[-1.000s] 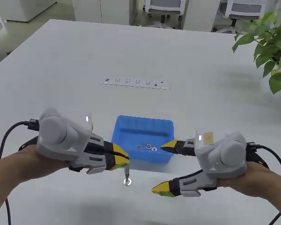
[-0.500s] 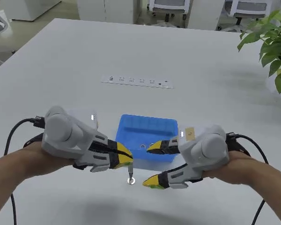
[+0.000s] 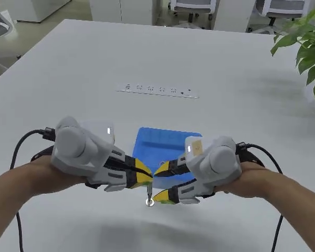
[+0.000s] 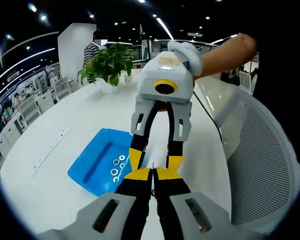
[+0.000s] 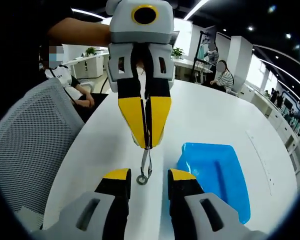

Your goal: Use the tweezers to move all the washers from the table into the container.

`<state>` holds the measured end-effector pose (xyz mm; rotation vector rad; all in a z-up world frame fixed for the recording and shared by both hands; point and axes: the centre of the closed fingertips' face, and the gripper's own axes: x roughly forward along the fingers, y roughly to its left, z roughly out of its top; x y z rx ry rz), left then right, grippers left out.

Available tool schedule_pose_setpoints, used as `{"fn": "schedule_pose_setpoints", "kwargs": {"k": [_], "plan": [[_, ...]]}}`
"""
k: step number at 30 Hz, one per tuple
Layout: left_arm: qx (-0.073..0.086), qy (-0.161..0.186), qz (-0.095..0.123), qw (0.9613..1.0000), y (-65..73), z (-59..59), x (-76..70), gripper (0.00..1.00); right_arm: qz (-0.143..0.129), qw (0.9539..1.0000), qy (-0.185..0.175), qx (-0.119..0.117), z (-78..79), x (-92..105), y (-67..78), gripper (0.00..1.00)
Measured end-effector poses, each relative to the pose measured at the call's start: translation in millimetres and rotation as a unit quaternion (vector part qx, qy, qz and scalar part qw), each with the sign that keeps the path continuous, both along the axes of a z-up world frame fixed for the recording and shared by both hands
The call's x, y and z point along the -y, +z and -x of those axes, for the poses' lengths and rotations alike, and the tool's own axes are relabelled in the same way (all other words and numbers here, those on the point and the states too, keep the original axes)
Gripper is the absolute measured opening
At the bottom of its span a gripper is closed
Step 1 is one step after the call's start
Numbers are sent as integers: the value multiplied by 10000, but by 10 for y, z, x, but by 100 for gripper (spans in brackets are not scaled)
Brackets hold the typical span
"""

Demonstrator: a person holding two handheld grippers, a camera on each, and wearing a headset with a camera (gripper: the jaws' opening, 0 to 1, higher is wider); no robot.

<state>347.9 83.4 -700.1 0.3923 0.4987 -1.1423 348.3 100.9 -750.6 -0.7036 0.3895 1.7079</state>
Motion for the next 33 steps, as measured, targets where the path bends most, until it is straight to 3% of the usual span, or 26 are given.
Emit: {"fn": "schedule_pose_setpoints", "kwargs": {"k": [14,33], "plan": [[-4,-64,-45,10000,-3,2,4,5,279,9977,572,236,47,-98,-138,18],[-6,-74,-75,9999,-5,13,-18,5,470,9955,798,186,93,-121,-197,10]]}}
